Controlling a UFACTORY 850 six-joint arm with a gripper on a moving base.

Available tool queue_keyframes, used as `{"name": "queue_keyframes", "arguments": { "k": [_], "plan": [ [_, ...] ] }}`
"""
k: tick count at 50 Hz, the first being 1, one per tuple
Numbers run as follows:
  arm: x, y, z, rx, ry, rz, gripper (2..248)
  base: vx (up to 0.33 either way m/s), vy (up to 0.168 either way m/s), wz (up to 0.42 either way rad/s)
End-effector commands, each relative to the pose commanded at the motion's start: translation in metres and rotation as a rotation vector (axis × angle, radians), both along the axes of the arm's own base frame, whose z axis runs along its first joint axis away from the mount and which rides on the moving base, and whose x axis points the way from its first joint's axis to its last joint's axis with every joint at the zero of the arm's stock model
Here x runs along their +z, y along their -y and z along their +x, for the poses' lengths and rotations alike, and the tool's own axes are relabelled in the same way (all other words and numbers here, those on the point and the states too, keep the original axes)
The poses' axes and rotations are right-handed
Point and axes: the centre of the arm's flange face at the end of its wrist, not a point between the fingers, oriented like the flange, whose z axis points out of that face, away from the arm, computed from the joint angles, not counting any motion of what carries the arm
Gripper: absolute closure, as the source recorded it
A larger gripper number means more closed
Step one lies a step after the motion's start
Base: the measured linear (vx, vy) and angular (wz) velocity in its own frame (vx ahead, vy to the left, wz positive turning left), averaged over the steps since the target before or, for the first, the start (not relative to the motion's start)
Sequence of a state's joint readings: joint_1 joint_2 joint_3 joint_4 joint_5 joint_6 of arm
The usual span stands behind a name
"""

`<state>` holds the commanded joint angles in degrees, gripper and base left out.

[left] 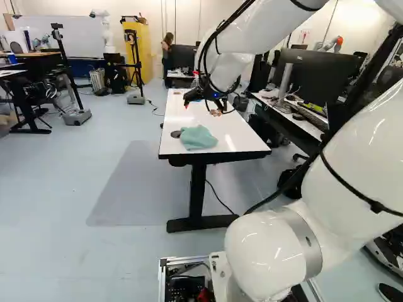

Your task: Clean the table with the green towel

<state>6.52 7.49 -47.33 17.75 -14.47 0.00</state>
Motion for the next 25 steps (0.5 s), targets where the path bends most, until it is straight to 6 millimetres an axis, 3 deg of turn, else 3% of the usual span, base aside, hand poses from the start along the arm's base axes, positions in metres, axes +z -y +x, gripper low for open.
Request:
{"name": "queue_keyframes", "arguments": {
  "k": [25],
  "plan": [
    [-0.0061, 0.0026, -0.0023, -0.006, 0.014, -0.010, 3, 0.000, 0.000, 0.000]
  ]
}}
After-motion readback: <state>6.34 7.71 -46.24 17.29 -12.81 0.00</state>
